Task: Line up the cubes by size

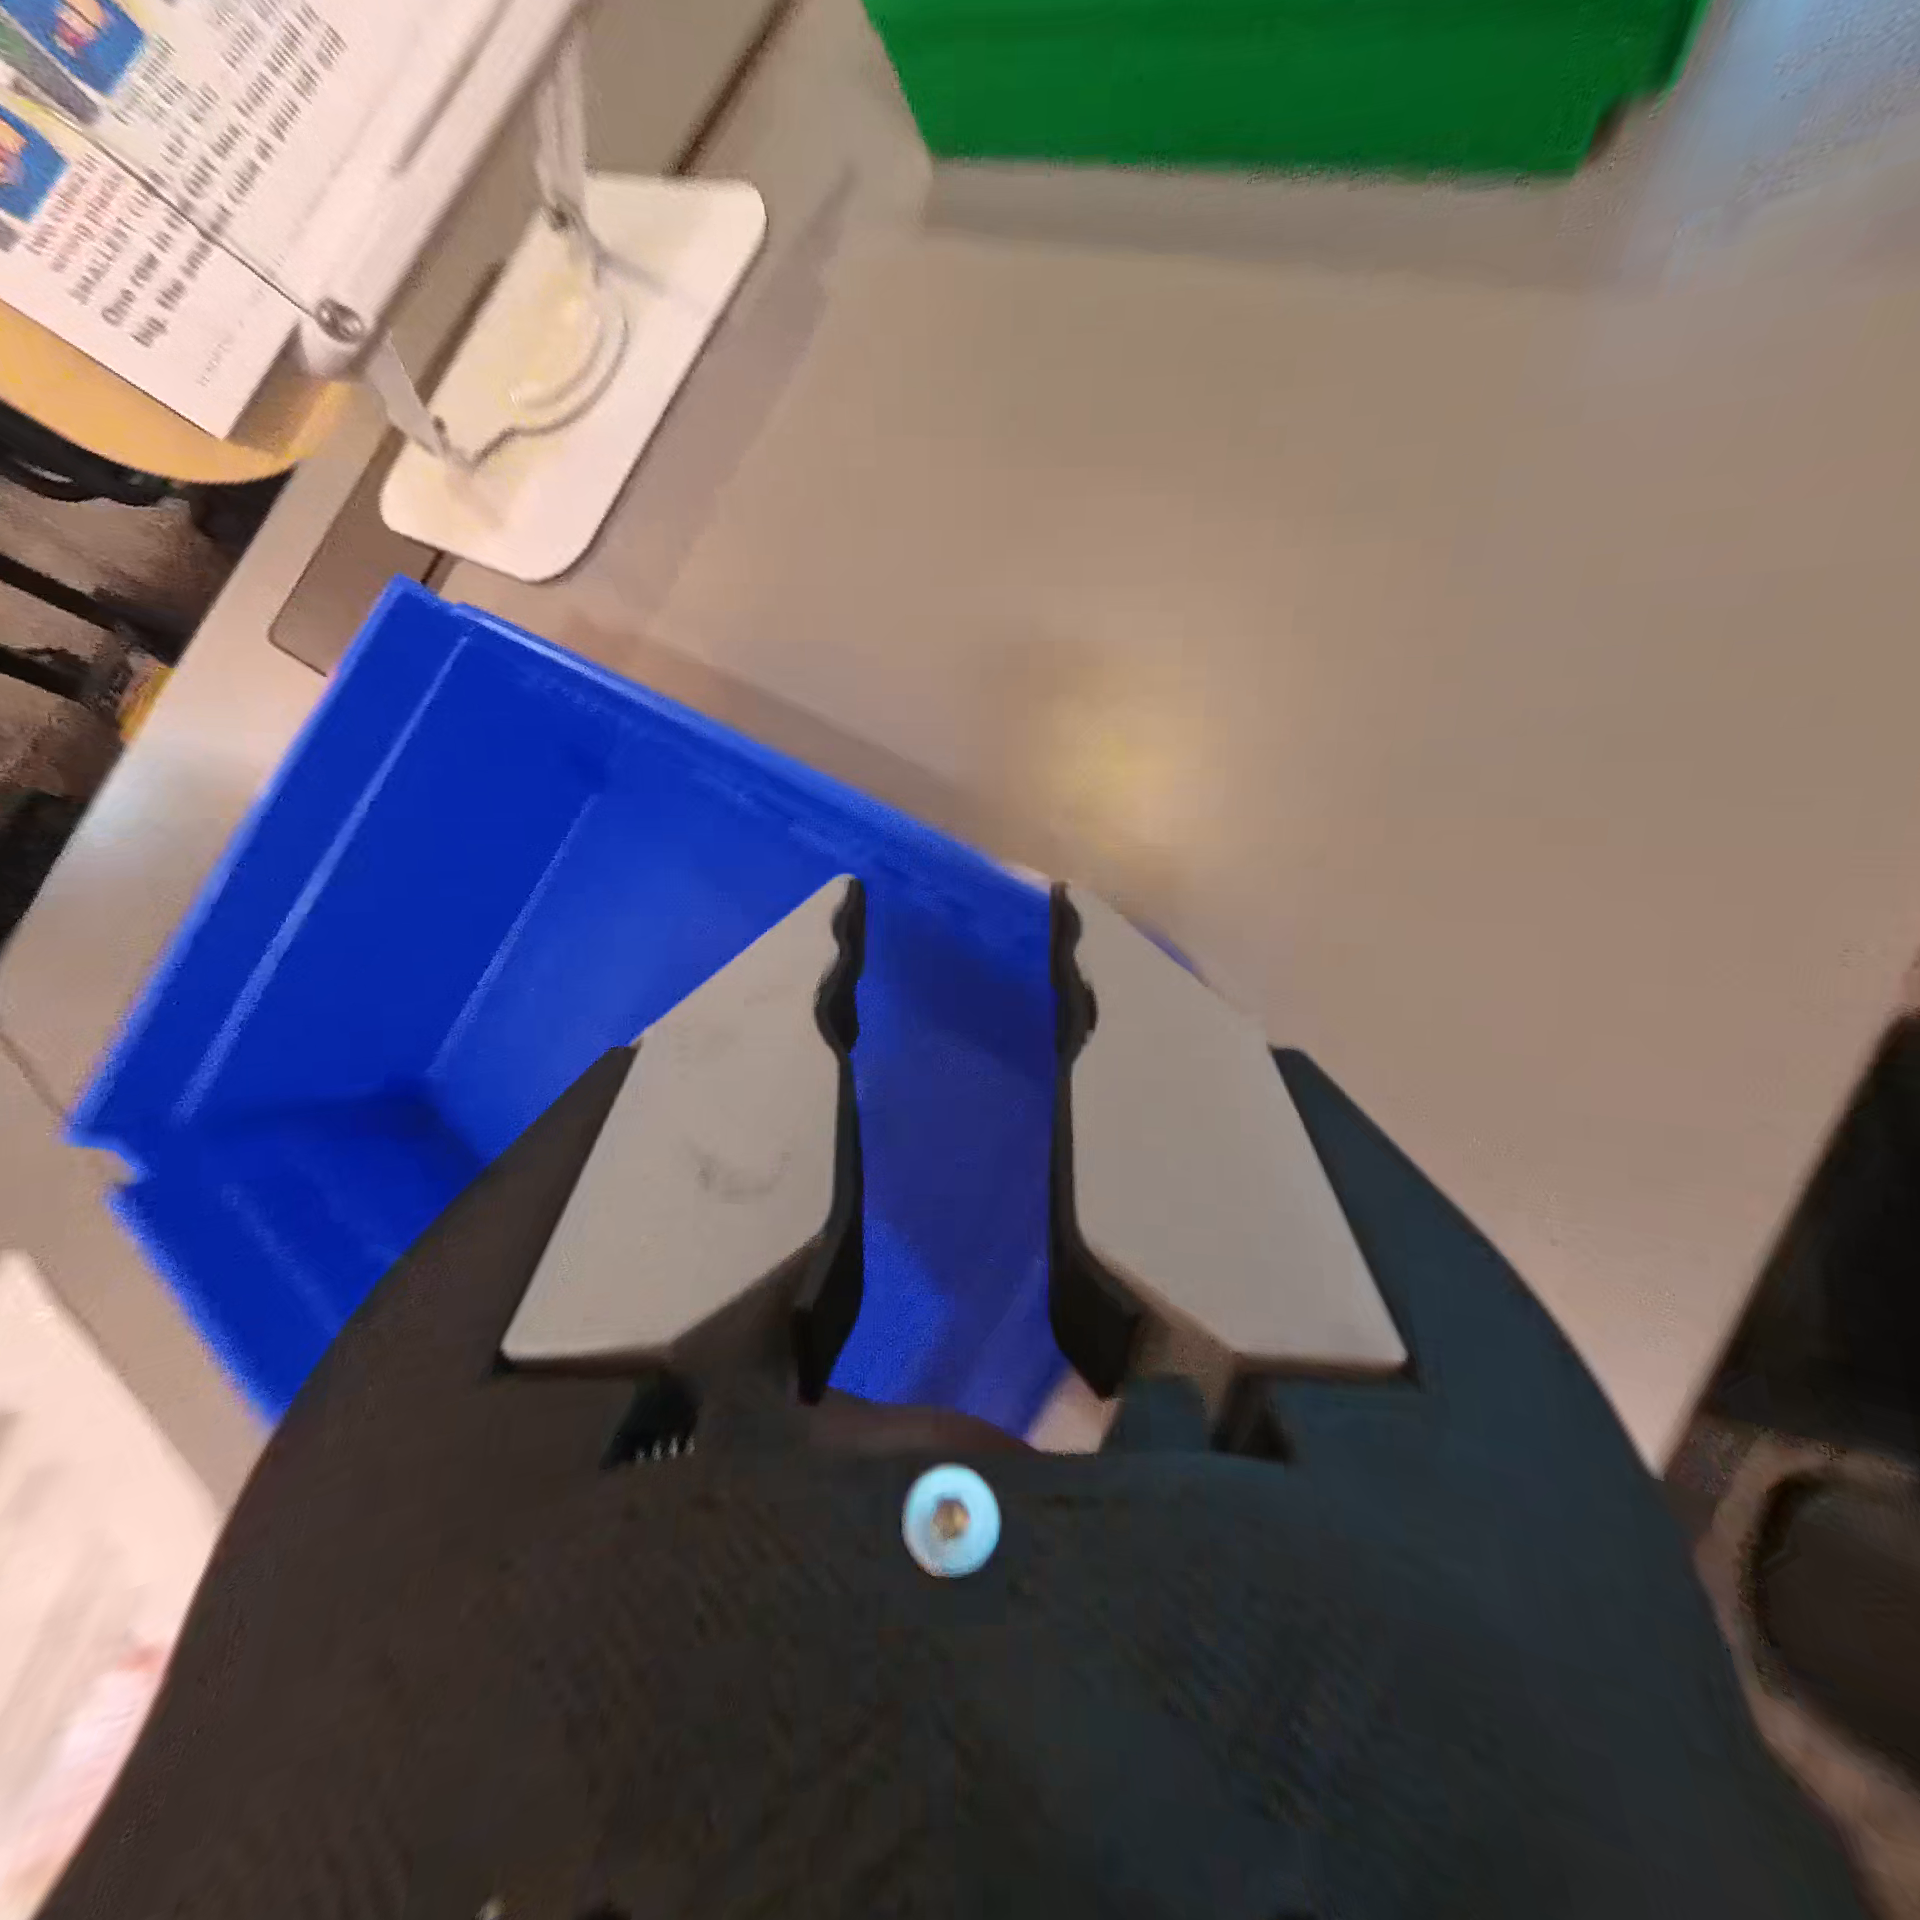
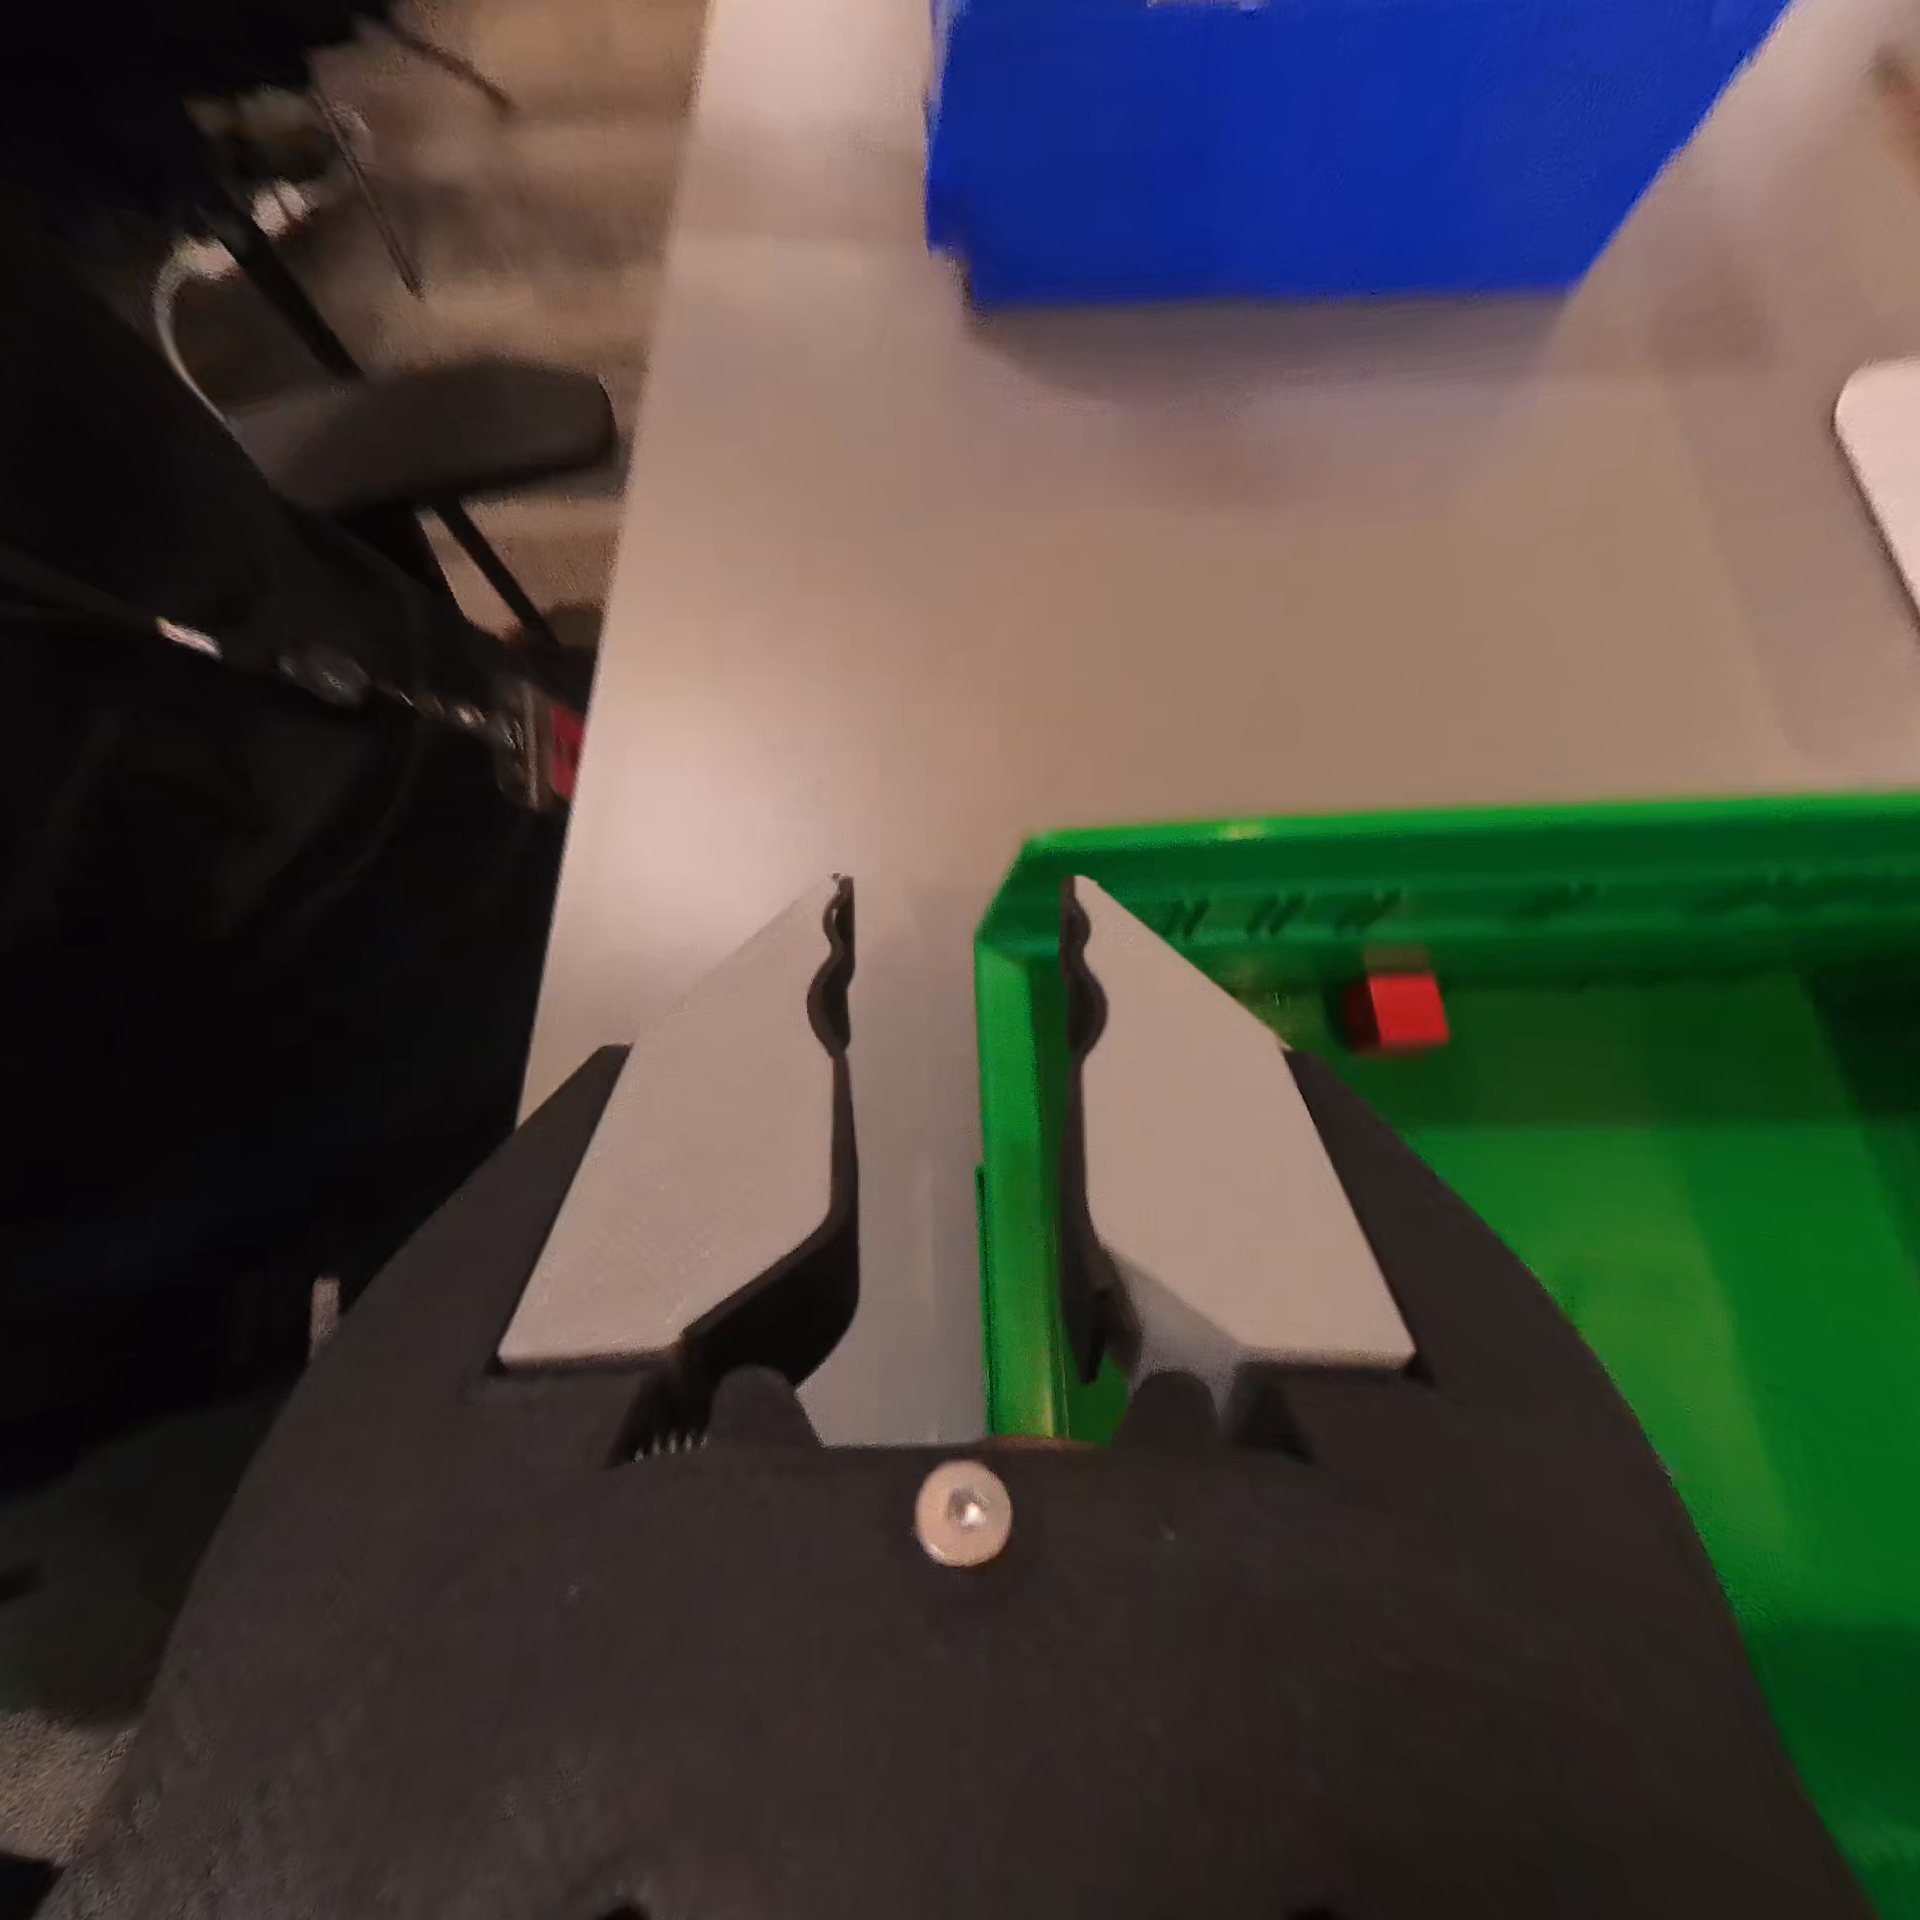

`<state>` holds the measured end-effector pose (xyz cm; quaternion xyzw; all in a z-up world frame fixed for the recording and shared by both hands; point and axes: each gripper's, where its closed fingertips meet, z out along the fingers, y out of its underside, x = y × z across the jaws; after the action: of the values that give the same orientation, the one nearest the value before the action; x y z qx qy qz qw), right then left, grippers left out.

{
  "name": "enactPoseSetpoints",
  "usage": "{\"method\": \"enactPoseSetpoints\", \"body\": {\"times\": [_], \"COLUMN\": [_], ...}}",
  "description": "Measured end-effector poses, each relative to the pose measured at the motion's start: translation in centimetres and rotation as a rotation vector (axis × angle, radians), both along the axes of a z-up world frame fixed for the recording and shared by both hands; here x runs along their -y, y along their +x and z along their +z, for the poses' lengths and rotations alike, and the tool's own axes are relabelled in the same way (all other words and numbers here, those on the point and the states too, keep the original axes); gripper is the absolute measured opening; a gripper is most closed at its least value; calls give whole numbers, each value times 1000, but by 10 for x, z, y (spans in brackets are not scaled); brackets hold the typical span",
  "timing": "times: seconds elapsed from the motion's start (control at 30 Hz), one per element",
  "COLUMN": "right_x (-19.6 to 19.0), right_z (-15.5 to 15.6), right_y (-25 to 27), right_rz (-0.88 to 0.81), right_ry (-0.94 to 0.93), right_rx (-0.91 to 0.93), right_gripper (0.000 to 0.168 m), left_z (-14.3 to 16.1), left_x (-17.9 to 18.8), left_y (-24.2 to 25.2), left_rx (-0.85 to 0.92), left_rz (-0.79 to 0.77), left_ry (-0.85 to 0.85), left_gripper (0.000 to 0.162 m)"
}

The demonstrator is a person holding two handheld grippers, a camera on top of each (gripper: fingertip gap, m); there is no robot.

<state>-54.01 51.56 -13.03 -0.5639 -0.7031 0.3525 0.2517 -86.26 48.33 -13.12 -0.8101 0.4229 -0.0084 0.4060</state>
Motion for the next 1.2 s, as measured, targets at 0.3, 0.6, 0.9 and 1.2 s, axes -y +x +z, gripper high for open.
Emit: {"method": "enactPoseSetpoints", "body": {"times": [0.3, 0.6, 0.9, 1.2], "right_x": [25, 22, 19, 32], "right_z": [-5, -6, 14, 47], "right_y": [0, 19, -8, -47], "right_rz": [59, 14, -73, -105], "right_ry": [-105, -115, -212, -353], "right_rx": [-135, -165, -289, -373], "right_gripper": [38, 34, 36, 50], "left_z": [-85, -113, -46, 52], "left_x": [-43, -59, -70, -32], "left_y": [-63, -82, -28, 39], "left_rx": [-337, -501, -314, -238], "left_rz": [-189, -236, -250, -187], "left_ry": [-348, -388, 50, 532], "left_gripper": [59, 27, 26, 25]}}
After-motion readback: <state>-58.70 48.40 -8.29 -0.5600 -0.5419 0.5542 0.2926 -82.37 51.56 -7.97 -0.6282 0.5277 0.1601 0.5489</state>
